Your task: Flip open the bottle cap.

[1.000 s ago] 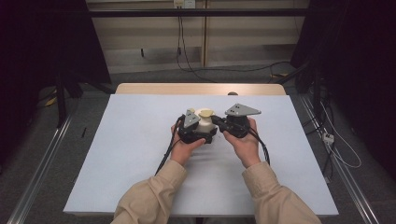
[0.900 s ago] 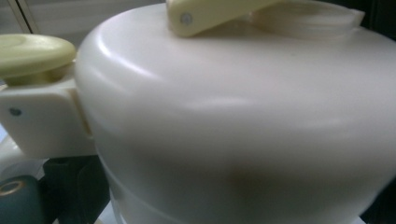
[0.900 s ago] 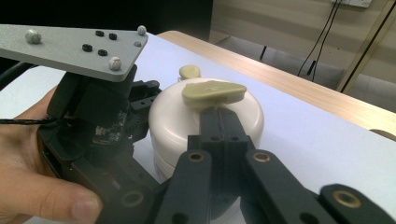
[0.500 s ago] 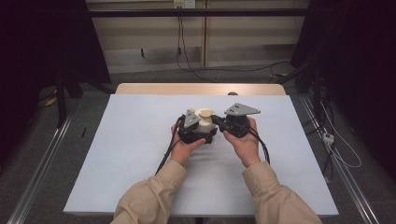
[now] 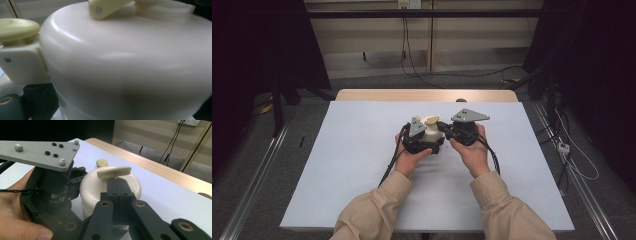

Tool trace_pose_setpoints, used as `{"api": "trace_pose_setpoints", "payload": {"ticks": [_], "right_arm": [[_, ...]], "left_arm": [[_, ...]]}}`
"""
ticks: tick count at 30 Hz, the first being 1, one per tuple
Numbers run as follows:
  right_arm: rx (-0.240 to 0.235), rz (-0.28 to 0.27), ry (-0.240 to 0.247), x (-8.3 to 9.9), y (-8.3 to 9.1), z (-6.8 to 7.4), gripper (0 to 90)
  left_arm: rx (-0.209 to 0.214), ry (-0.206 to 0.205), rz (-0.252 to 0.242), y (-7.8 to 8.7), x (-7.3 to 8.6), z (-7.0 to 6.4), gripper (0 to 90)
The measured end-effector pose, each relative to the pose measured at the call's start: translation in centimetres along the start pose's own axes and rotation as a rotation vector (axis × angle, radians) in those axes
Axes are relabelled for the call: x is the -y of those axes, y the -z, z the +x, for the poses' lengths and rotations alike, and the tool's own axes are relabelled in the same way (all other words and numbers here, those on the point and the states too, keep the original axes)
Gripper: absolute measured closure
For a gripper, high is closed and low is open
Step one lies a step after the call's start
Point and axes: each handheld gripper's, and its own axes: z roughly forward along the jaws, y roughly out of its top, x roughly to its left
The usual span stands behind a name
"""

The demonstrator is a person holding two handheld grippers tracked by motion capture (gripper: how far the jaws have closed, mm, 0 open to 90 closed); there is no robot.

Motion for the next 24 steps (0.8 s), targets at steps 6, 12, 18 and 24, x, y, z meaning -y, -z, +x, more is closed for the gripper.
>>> {"api": "trace_pose_setpoints", "payload": {"ticks": [6,12,18,24], "right_arm": [[-0.001,-0.001,0.001,-0.24,-0.06,0.05,90.0],[0.001,-0.002,0.002,-0.46,-0.17,0.1,90.0],[0.004,-0.005,0.006,-0.73,-0.24,0.1,90.0],[0.003,-0.007,0.011,-0.93,-0.36,0.17,90.0]], "left_arm": [[0.0,-0.001,0.0,0.0,0.0,0.01,4.6],[0.0,0.004,0.0,0.0,0.01,-0.03,4.6],[-0.001,0.005,-0.001,-0.01,0.02,-0.03,4.6],[-0.001,0.004,-0.001,-0.02,0.03,-0.04,4.6]]}}
